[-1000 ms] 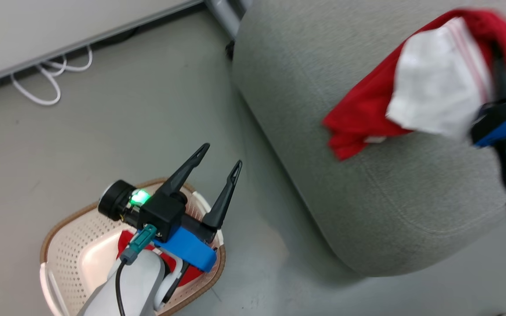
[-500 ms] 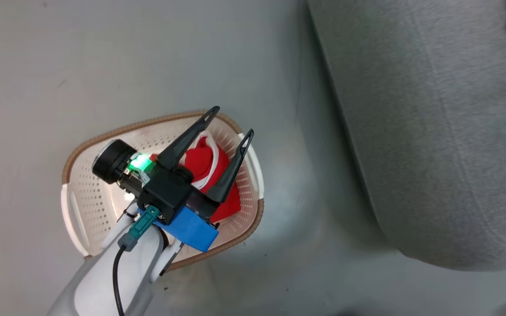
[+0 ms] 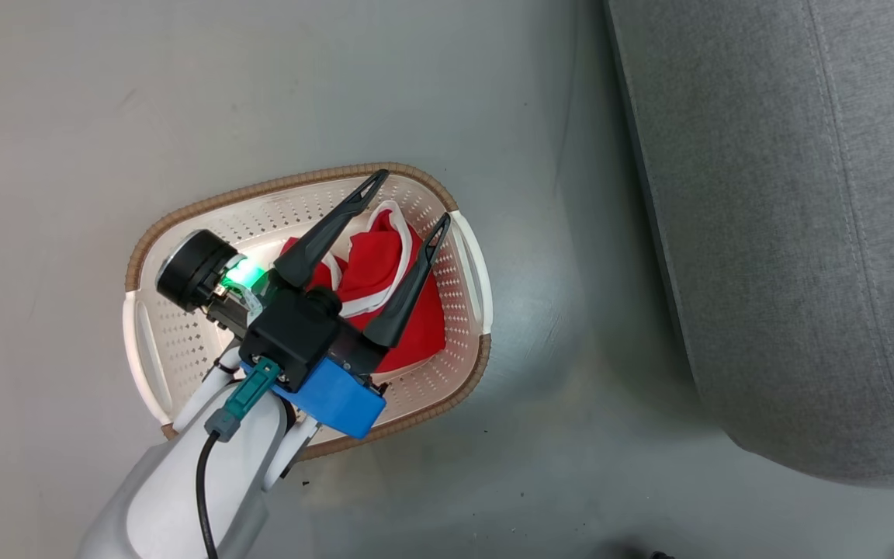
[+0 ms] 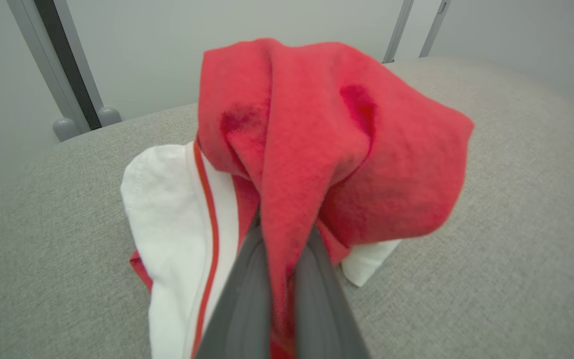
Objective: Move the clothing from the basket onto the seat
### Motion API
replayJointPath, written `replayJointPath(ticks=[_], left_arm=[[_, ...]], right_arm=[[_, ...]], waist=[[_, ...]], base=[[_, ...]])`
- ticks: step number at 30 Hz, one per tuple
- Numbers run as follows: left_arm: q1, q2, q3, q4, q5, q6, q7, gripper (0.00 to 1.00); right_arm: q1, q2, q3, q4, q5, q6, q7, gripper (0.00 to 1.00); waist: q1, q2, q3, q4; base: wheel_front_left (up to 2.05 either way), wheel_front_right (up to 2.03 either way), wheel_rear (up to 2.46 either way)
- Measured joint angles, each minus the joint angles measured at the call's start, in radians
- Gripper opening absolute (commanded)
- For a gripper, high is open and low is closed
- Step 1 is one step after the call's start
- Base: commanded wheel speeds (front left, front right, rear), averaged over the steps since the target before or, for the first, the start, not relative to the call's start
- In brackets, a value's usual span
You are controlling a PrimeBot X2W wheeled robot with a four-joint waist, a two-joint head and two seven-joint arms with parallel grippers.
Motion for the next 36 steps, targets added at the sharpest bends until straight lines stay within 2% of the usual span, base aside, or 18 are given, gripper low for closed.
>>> replayJointPath(ticks=[2, 3, 4, 5, 6, 15, 24, 30, 36], left_arm=[[0.000, 0.000, -0.003, 0.004, -0.001, 0.000, 0.000, 1.00], [0.000, 0.000, -0.004, 0.007, -0.003, 0.000, 0.000, 1.00], [0.000, -0.001, -0.005, 0.011, -0.003, 0.000, 0.000, 1.00], [0.000, -0.001, -0.006, 0.013, -0.007, 0.000, 0.000, 1.00], [0.000, -0.001, -0.006, 0.015, -0.009, 0.000, 0.000, 1.00], [0.005, -0.013, -0.002, 0.032, -0.018, 0.000, 0.000, 1.00], [0.046, -0.071, 0.017, 0.058, -0.041, 0.000, 0.000, 1.00], [0.095, -0.110, 0.031, 0.086, -0.069, 0.000, 0.000, 1.00], [0.176, -0.141, 0.082, 0.112, -0.090, 0.000, 0.000, 1.00]], right_arm=[[-0.004, -0.001, 0.004, 0.020, -0.002, 0.000, -0.004, 0.00], [-0.005, -0.002, 0.006, 0.028, -0.002, 0.000, -0.005, 0.20], [-0.006, -0.003, 0.008, 0.036, -0.004, 0.000, -0.006, 0.47], [-0.008, -0.005, 0.010, 0.043, -0.006, 0.000, -0.008, 0.89], [-0.010, -0.008, 0.013, 0.048, -0.007, 0.000, -0.013, 1.00], [-0.017, -0.018, 0.038, 0.075, -0.015, 0.000, -0.022, 1.00], [0.053, -0.021, 0.100, 0.053, -0.018, 0.000, -0.029, 1.00], [0.152, -0.024, 0.146, -0.005, -0.028, 0.000, -0.025, 1.00], [0.265, 0.026, 0.180, -0.125, -0.041, 0.000, -0.001, 1.00]], waist=[[0.0000, 0.0000, -0.008, -0.003], [0.0000, 0.0000, -0.012, -0.004], [0.0000, 0.0000, -0.015, -0.005], [0.0000, -0.0001, -0.019, -0.006], [0.0000, 0.0000, -0.022, -0.007], [0.0000, 0.0000, -0.057, -0.003], [-0.0001, 0.0000, -0.141, 0.008], [-0.0002, 0.0000, -0.233, 0.023], [-0.0002, 0.0000, -0.338, 0.035]], base=[[0.00, 0.00, 0.00], [0.00, 0.00, 0.00], [0.00, 0.00, 0.00], [0.00, 0.00, 0.00], [0.00, 0.00, 0.00], [0.00, 0.00, 0.00], [0.00, 0.00, 0.00], [0.00, 0.00, 0.00], [0.00, 0.00, 0.00]])
